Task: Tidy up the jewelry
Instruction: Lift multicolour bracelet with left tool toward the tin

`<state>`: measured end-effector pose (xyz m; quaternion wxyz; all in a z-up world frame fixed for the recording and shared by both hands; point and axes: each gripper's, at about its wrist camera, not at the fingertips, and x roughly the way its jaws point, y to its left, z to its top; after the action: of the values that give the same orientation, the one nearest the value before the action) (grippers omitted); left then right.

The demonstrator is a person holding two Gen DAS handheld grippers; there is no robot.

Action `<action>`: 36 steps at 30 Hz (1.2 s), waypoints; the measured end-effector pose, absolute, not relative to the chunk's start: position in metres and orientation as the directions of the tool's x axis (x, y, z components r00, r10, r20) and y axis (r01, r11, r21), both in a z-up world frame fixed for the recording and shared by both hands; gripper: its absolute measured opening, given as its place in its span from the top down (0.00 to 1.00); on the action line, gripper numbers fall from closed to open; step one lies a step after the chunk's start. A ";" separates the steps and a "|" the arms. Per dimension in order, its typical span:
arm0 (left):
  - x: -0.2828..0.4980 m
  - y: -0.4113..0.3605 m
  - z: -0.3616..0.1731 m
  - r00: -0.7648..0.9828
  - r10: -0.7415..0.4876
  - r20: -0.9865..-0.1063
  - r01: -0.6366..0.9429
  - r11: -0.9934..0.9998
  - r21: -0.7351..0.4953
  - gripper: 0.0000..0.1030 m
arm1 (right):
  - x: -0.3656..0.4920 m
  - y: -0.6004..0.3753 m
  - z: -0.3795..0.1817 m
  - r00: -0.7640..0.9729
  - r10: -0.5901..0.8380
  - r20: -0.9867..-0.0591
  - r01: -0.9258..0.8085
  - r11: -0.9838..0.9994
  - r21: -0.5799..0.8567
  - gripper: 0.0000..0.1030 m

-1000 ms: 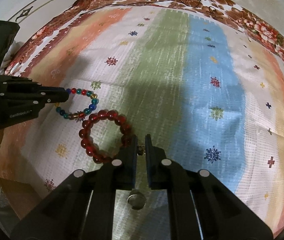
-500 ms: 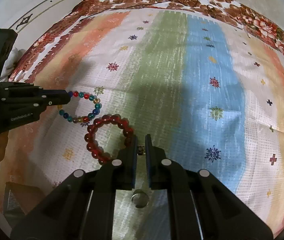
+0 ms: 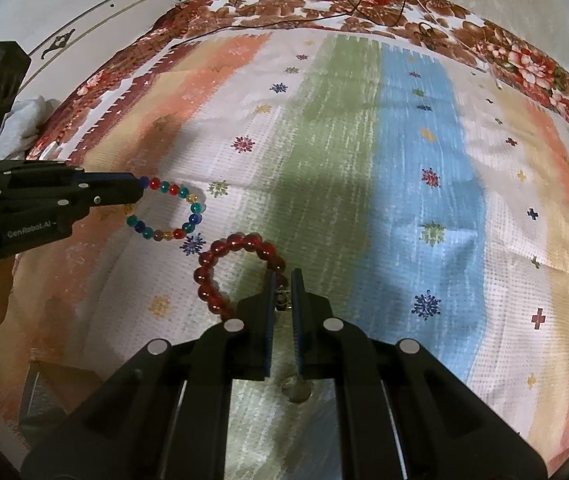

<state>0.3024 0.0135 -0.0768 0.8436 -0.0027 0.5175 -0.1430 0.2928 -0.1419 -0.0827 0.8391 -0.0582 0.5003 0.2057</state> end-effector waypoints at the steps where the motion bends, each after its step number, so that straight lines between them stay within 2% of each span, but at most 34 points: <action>1: 0.301 0.014 -0.075 0.427 -0.244 -0.871 0.237 0.959 -0.153 0.91 | 0.292 -0.142 -0.081 0.417 0.289 -0.861 -0.404 0.908 0.110 0.92; 36: 0.227 0.018 -0.008 0.535 -0.278 -0.798 0.257 0.953 -0.160 0.91 | 0.227 -0.150 -0.022 0.486 0.329 -0.810 -0.391 0.910 0.135 0.91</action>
<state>0.2273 0.0176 -0.0081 0.8759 -0.0115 0.4576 -0.1525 0.2272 -0.1504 -0.0219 0.8612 -0.0340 0.4621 0.2090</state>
